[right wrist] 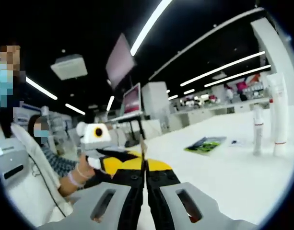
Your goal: Arrange the skincare products in the storage area until every visible bottle or jar stands upright without overlapping.
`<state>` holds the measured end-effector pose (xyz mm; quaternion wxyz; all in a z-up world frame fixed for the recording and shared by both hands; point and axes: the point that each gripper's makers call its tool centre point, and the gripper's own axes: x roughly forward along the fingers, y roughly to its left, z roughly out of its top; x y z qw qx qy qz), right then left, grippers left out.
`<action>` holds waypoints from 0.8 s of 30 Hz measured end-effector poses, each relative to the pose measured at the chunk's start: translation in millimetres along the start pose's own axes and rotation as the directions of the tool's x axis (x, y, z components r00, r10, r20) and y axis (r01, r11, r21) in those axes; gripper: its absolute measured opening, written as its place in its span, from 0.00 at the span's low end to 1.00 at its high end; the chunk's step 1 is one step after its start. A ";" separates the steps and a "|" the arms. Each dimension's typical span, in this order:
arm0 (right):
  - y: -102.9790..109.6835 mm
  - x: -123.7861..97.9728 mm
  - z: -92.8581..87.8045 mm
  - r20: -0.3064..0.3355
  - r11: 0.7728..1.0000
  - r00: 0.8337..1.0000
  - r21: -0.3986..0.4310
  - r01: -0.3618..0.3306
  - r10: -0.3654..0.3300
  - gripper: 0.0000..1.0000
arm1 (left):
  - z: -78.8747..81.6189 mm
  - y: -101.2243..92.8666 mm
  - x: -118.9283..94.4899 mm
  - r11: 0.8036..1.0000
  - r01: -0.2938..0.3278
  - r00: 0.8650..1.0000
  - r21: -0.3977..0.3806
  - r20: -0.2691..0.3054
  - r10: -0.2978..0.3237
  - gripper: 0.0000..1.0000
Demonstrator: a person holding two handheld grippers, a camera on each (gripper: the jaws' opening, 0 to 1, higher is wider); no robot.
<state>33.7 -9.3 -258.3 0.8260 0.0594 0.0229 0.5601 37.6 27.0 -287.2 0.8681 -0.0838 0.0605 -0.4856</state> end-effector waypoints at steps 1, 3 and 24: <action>2.6 -0.5 -0.5 0.001 1.000 1.000 -0.005 -0.013 0.013 0.00 | -0.8 0.1 -0.1 1.000 0.000 1.000 0.002 -0.002 0.000 0.21; 5.2 -0.7 -1.3 -0.001 0.999 1.000 -0.008 -0.031 0.031 0.00 | -2.3 -1.2 0.0 1.000 0.010 1.000 -0.007 -0.006 -0.010 0.18; 19.2 -5.0 9.0 0.075 0.989 0.997 -0.146 -0.008 0.019 0.19 | 10.4 -25.2 -13.8 0.964 0.188 0.980 -0.185 0.092 -0.174 0.00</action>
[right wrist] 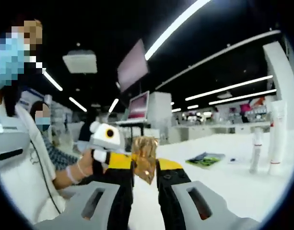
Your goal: Arrange the skincare products in the storage area until every visible bottle or jar stands upright without overlapping.
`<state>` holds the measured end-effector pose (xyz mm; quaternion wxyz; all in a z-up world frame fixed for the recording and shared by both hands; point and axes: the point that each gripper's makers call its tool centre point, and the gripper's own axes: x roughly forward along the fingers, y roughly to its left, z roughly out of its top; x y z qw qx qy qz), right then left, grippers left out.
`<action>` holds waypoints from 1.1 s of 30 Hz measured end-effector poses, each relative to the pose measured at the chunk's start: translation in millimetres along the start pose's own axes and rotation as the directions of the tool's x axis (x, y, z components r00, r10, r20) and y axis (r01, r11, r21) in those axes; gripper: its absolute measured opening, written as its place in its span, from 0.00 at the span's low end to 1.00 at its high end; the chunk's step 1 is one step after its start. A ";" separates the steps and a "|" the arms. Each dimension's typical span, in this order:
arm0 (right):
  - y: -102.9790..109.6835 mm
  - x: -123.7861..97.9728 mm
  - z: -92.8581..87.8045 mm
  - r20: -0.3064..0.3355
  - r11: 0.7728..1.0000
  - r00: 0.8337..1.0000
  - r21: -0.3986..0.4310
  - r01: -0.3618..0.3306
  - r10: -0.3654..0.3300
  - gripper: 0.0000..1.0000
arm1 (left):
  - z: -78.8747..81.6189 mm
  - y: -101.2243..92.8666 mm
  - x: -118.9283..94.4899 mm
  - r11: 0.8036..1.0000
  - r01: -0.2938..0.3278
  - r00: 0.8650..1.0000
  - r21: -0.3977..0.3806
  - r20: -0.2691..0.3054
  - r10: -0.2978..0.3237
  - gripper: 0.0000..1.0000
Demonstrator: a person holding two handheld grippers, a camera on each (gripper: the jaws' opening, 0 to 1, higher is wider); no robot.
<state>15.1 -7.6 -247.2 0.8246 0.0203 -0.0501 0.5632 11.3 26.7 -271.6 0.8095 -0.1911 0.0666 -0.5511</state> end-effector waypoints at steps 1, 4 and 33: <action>1.7 0.0 -2.3 -0.002 1.000 1.000 0.016 -0.013 0.013 0.19 | 2.1 -0.7 -1.4 1.000 0.008 1.000 -0.001 0.010 -0.008 0.00; 3.4 -1.4 -2.1 0.030 0.994 0.999 0.105 -0.041 0.038 0.15 | 6.2 -3.1 -4.8 0.999 0.030 0.999 -0.025 0.034 -0.029 0.00; -7.2 -12.3 5.2 0.156 0.918 0.987 0.388 -0.085 0.026 0.00 | 8.5 0.5 -6.1 0.999 0.006 0.997 -0.045 0.073 -0.002 0.03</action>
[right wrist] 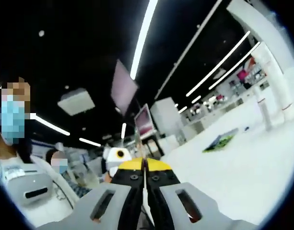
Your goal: Arrange the skincare products in the storage area until every visible bottle or jar stands upright without overlapping.
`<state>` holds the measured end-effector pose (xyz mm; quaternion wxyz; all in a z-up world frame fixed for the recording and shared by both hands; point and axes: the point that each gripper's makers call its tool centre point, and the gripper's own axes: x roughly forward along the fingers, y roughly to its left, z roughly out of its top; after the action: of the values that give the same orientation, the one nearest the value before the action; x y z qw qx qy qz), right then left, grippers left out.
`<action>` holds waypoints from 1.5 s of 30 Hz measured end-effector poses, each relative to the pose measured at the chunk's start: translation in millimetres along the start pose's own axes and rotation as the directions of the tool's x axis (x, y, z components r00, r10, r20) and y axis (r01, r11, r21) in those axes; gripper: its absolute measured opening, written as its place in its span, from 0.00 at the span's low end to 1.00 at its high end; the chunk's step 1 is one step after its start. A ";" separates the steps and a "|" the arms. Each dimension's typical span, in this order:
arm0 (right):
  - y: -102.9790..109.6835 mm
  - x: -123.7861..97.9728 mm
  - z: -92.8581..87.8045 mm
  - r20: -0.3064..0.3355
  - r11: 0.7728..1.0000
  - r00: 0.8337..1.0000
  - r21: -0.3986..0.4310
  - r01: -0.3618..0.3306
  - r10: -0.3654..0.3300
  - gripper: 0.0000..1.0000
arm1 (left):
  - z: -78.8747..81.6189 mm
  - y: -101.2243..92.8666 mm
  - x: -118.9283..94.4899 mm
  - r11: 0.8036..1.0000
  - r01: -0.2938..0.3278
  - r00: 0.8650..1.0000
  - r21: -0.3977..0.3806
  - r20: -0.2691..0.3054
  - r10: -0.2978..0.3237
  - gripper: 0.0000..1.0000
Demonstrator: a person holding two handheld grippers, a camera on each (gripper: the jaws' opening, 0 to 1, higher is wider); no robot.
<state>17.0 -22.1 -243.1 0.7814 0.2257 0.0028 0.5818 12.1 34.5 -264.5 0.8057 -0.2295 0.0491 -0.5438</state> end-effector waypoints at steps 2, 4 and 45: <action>0.3 0.8 -1.9 0.000 1.000 1.000 0.012 0.000 0.000 0.00 | -1.5 -2.0 1.4 1.000 0.012 1.000 -0.006 -0.003 -0.012 0.03; -0.1 1.5 -3.0 0.000 1.000 1.000 0.024 0.000 0.000 0.00 | -1.5 -3.2 2.2 1.000 0.023 1.000 -0.014 -0.001 -0.023 0.02; -53.5 -21.7 3.4 -0.025 0.821 0.908 -0.438 0.366 -0.418 0.00 | 43.5 105.1 80.5 0.818 -0.145 0.978 -0.556 -0.205 0.033 0.00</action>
<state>59.5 -54.8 -264.7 0.9127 0.0098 -0.0302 0.4073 148.6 7.8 -256.6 0.7172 -0.4045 0.2945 -0.4851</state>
